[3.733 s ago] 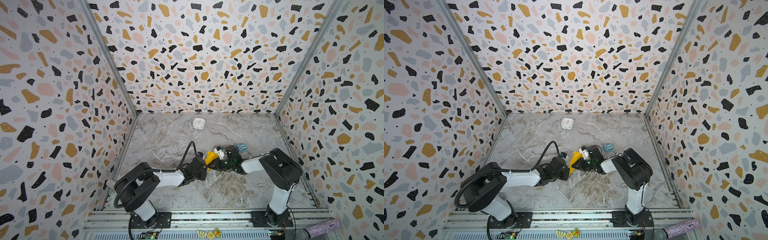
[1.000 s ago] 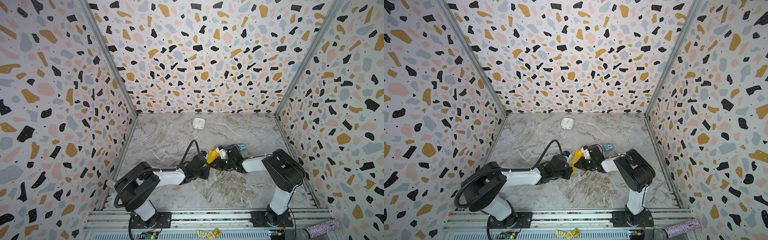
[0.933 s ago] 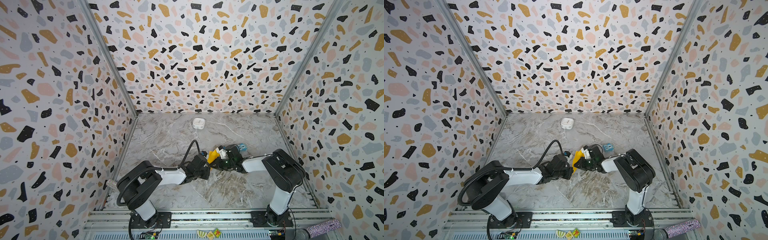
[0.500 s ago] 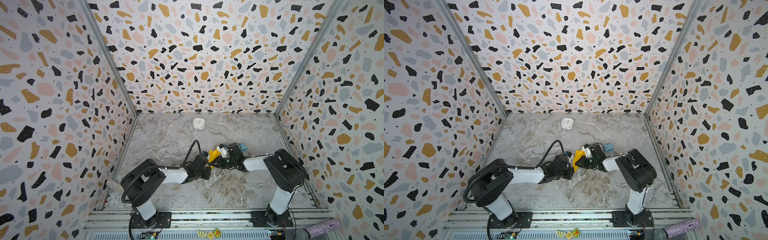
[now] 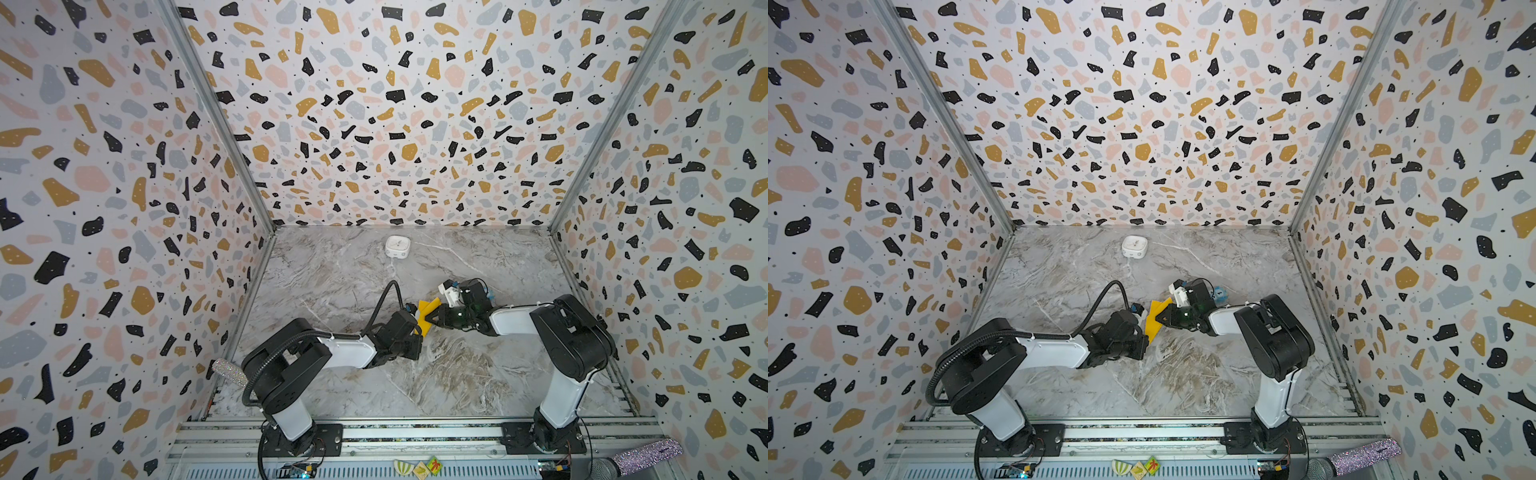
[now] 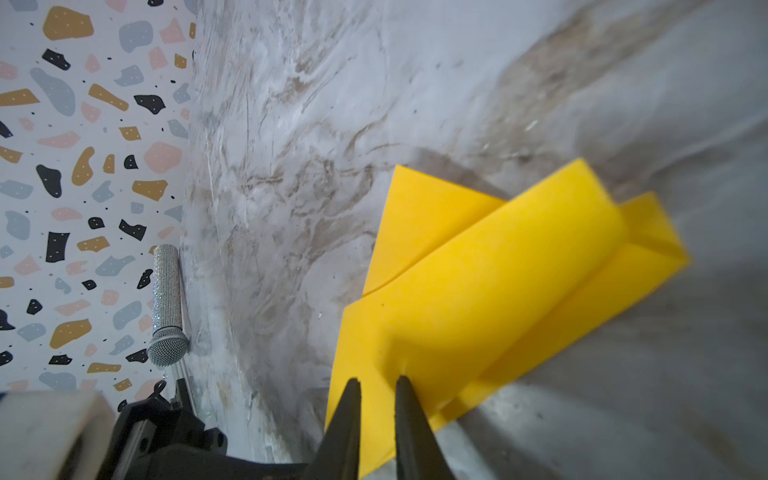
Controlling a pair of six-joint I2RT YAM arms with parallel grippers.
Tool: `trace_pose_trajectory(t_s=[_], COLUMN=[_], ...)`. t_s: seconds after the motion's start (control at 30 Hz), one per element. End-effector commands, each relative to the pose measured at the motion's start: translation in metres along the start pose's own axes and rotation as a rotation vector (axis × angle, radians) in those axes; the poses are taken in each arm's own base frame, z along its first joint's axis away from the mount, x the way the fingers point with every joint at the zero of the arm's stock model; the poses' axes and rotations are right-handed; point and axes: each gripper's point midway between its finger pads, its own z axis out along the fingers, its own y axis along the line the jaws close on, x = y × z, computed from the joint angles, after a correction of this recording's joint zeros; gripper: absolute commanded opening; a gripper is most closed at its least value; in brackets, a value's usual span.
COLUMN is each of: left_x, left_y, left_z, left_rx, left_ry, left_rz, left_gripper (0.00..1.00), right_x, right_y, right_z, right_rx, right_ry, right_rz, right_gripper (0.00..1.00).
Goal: Fold a paper plane with a square sheet of paper (pick it up from the middle)
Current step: 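Release the flap and lift the right gripper off the folded sheet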
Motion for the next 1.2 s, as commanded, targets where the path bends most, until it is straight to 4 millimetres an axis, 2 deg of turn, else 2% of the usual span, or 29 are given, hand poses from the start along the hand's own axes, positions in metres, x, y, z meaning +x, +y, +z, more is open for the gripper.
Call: trace_pose_trajectory(t_s=[0.0,0.43,0.53,0.6,0.77,0.87,1.03,1.17], left_x=[0.045,0.045,0.045,0.045,0.045,0.044,0.042,0.043], left_y=[0.03,0.03,0.031,0.032,0.032,0.032,0.031,0.031], left_z=[0.001,0.0,0.0,0.0,0.0,0.0,0.0,-0.001], left_rx=[-0.109,-0.111,-0.114,-0.117,-0.125,-0.125,-0.123,-0.125], left_ry=[0.133,0.132,0.133,0.134,0.134,0.133,0.129,0.133], left_rz=[-0.011,-0.012,-0.011,-0.011,-0.007,-0.007,-0.006,-0.006], left_gripper=[0.0,0.0,0.0,0.0,0.0,0.0,0.0,0.0], right_x=[0.002,0.003,-0.003,-0.007,0.005,0.016,0.033,0.035], right_y=[-0.014,-0.039,-0.026,-0.007,0.029,0.038,0.04,0.045], right_z=[-0.002,-0.004,-0.009,-0.014,-0.021,-0.021,-0.005,0.005], right_rx=[0.038,0.068,0.024,-0.041,-0.121,-0.138,-0.152,-0.179], right_ry=[0.003,-0.001,-0.017,-0.028,-0.03,-0.035,0.018,0.048], right_rz=[0.006,0.048,0.016,-0.033,-0.128,-0.134,-0.124,-0.126], right_gripper=[0.19,0.19,0.19,0.19,0.19,0.19,0.18,0.17])
